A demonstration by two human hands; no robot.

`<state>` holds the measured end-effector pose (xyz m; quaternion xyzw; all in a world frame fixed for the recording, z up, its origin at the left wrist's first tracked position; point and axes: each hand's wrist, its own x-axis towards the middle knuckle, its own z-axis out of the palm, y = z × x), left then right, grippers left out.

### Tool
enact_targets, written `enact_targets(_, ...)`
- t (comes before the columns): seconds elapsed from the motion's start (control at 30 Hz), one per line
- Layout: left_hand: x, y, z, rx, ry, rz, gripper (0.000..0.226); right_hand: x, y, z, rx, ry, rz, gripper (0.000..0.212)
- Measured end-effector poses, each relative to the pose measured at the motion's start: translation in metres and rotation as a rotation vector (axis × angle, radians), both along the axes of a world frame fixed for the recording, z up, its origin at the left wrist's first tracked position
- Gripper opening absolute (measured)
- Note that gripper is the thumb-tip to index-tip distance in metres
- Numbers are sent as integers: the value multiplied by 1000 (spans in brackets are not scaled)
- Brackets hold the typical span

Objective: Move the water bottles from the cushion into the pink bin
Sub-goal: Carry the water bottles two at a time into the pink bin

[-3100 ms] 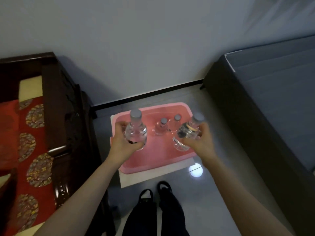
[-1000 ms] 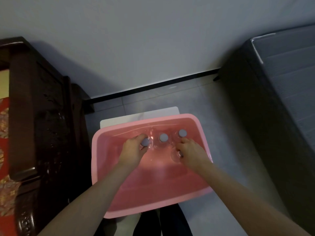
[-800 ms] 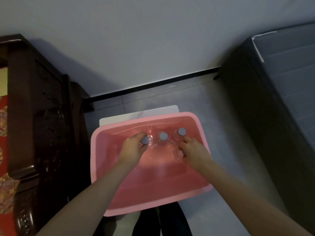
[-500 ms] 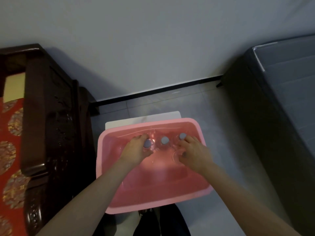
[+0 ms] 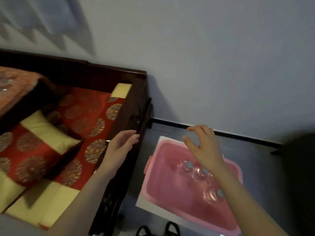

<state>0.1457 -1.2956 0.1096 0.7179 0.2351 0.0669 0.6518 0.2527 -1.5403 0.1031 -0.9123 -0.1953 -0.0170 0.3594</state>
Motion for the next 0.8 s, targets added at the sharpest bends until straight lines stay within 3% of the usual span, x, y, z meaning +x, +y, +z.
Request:
enact_targets(0.23,-139,125,61,128,-58,366,27,-52,154,35,85,34,337,35)
enact_targets(0.43,-315,227,79,132,-104,706,30,-147,292,58,94,22,575,38)
enact_targets(0.57,-427,285,82,151,-100,825,14,-226,374,57,77,-20,697,39)
enact_targets(0.67,-491,318,86,266,-58,895,12,-273,424,57,58,-28,725,40)
enact_targets(0.8,-565,366,87,581,195,920,41,-331,488,56,31,-31,808,39)
